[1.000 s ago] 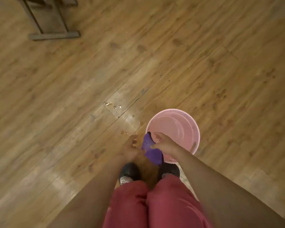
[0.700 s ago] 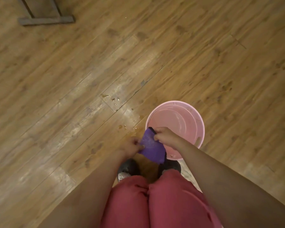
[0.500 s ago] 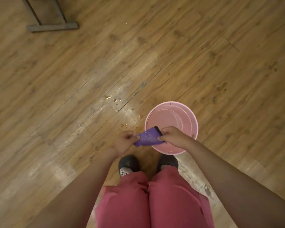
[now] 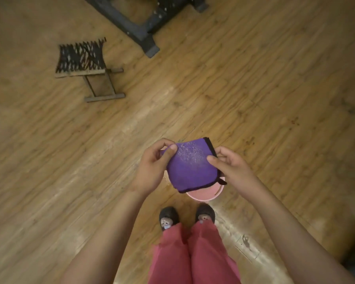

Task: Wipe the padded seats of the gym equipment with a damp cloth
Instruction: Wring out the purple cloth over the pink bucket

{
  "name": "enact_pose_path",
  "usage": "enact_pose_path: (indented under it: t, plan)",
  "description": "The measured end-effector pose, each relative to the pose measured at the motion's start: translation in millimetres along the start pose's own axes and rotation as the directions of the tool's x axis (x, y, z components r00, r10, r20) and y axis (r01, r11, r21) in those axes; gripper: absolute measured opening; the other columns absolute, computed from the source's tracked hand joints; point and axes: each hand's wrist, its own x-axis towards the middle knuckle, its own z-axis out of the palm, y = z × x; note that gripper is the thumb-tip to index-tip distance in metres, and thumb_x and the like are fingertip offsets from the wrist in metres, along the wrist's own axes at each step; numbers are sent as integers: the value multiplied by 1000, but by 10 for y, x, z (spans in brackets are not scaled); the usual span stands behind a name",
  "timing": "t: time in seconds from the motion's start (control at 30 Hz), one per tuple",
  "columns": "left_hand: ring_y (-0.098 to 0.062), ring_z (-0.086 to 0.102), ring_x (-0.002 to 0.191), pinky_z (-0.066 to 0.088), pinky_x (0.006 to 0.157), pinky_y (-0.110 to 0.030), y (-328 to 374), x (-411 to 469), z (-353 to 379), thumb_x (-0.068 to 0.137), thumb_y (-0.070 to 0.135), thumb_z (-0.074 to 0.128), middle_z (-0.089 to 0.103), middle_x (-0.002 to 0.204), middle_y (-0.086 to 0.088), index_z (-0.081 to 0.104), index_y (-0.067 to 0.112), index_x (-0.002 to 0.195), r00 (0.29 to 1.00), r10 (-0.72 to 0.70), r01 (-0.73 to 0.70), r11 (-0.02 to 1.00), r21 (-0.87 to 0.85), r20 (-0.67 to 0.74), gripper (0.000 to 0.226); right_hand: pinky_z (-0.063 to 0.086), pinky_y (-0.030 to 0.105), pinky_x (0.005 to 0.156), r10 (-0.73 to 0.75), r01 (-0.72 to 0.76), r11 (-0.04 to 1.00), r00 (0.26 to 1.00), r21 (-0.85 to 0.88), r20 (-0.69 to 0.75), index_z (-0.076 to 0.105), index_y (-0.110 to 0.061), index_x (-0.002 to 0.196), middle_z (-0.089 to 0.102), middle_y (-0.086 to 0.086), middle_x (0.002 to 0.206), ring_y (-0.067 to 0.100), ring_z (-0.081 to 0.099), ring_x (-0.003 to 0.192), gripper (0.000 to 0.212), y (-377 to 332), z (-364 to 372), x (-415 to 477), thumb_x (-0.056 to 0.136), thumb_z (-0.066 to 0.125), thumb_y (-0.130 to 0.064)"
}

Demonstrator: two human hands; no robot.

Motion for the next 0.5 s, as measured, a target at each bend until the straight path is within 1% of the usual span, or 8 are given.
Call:
enact_pose_path:
  t: [0.1, 0.17, 0.2, 0.3, 0.33, 0.4, 0.43, 0.5]
  plan:
    - [-12, 49, 60, 43, 53, -26, 511, -247, 17, 99, 13, 49, 54, 66, -2, 56, 1, 85, 999, 33, -33, 999, 17, -14, 19, 48, 19, 57, 0, 0, 998, 1000, 59, -6, 57, -5, 92, 70, 3, 75, 10, 63, 64, 5, -434, 72, -342, 93, 57, -10]
    - [-12, 53, 65, 49, 59, -31, 820, -415, 17, 98, 12, 52, 58, 70, -2, 59, 3, 85, 998, 59, -59, 998, 2, -23, 17, 44, 23, 57, -6, 7, 995, 1000, 101, -16, 56, -3, 92, 66, 10, 79, 16, 58, 67, 18, -675, 110, -561, 89, 66, -18]
    - [-11, 55, 67, 51, 62, -30, 966, -490, 14, 96, 10, 54, 60, 72, -1, 61, 5, 83, 997, 68, -68, 998, -12, -32, 16, 42, 23, 56, -10, 12, 993, 1000, 116, -16, 56, -4, 89, 64, 12, 80, 16, 57, 67, 21, -786, 123, -663, 86, 69, -20]
    - [-9, 54, 68, 47, 63, -22, 1335, -667, 7, 94, 7, 56, 61, 73, -3, 63, 4, 81, 992, 103, -107, 993, -48, -77, 15, 48, 19, 55, -37, 38, 982, 999, 184, -8, 53, -7, 79, 64, 9, 73, 12, 59, 60, 15, -1074, 167, -944, 87, 66, -8]
    - [-9, 53, 66, 45, 61, -20, 1434, -709, 5, 94, 7, 56, 60, 72, -3, 63, 4, 80, 989, 117, -122, 992, -46, -88, 16, 46, 20, 55, -58, 58, 981, 998, 184, -8, 52, -8, 77, 62, 8, 70, 13, 56, 58, 19, -1163, 195, -1023, 85, 69, -11]
    - [-9, 50, 62, 41, 56, -20, 1605, -773, 21, 95, 10, 55, 58, 70, -3, 62, 5, 80, 987, 124, -128, 991, -32, -104, 17, 38, 25, 57, -109, 109, 986, 994, 125, -7, 52, -9, 79, 56, 9, 71, 17, 47, 62, 31, -1306, 252, -1155, 78, 75, -29]
    - [-10, 48, 60, 40, 54, -21, 1679, -810, 41, 96, 12, 55, 57, 68, -3, 61, 5, 80, 987, 112, -117, 993, -34, -112, 18, 37, 24, 58, -126, 126, 986, 992, 110, -6, 53, -10, 81, 57, 7, 73, 16, 48, 64, 32, -1379, 285, -1215, 77, 74, -33]
    - [-10, 47, 57, 37, 52, -24, 1781, -882, 90, 98, 19, 51, 56, 66, -1, 60, 8, 82, 992, 47, -58, 993, -100, -115, 21, 43, 17, 58, -161, 160, 975, 987, 152, -4, 58, -9, 89, 65, 1, 76, 9, 57, 66, 23, -1508, 347, -1311, 83, 72, -27]
